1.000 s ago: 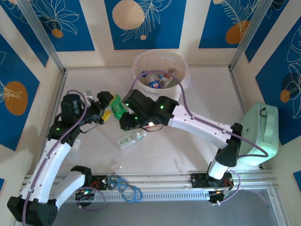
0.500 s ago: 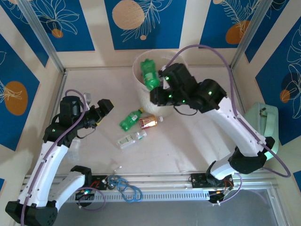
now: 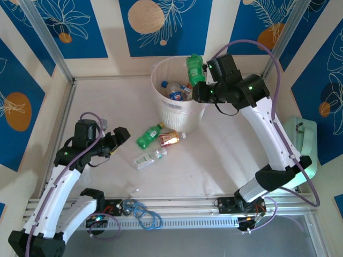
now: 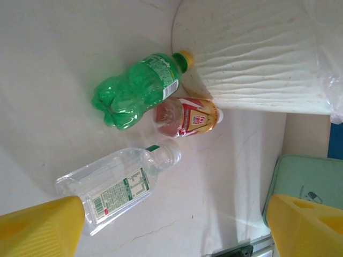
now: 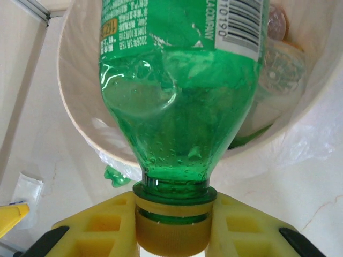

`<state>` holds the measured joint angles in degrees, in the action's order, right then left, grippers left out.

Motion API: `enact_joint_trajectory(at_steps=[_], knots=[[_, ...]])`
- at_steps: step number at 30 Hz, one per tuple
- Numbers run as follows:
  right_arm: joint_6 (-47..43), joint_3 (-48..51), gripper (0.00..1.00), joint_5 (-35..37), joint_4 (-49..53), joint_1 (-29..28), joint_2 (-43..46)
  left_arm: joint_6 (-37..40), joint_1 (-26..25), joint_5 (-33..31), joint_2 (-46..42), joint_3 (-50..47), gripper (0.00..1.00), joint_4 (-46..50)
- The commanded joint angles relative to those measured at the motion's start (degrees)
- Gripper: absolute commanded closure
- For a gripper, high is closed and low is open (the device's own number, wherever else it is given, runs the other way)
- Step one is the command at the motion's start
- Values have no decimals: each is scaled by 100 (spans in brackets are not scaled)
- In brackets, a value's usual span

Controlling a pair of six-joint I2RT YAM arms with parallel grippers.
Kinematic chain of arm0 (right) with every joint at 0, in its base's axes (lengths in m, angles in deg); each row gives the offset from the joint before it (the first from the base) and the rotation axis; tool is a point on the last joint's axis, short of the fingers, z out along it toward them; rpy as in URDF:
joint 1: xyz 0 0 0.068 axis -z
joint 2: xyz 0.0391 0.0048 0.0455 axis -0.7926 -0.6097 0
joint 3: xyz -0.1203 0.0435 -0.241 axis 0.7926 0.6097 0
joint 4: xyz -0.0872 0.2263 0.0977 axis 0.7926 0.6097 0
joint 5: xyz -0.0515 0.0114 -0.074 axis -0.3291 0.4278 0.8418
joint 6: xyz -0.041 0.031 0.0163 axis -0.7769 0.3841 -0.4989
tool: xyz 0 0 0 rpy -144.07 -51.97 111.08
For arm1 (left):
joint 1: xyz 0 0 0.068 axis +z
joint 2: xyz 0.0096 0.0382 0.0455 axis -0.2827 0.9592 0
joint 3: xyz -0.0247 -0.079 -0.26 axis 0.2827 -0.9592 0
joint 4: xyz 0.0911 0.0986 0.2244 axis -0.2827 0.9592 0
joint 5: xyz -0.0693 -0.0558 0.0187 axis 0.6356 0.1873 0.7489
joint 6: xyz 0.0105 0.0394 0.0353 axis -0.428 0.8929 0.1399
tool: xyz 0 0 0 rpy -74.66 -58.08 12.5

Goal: Put the plastic bottles in the bin

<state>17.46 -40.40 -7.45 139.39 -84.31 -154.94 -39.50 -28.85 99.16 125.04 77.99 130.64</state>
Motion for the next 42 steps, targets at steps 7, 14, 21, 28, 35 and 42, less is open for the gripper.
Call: enact_joint_trajectory(at_steps=[7, 14, 21, 28, 35, 42], knots=[[-62, -1176, 62, -138, 217, 24, -982, -15, -36, -245, -95, -66, 14, 197], [39, -1840, 42, -43, 471, 16, -1405, -117, -94, -386, -304, -285, 13, 382], [55, -1713, 43, 138, 458, -449, -1110, -194, -141, -359, -375, -424, 16, 426], [284, -983, 44, 699, 233, -1460, -530, -338, -561, -676, -658, -527, 16, 795], [815, 430, 43, 774, -525, -2037, 254, -293, -1097, -903, -655, -684, 17, 837], [1226, 1494, 42, 558, -886, -2120, 792, 527, -1876, -1341, 341, -318, 12, 416]])
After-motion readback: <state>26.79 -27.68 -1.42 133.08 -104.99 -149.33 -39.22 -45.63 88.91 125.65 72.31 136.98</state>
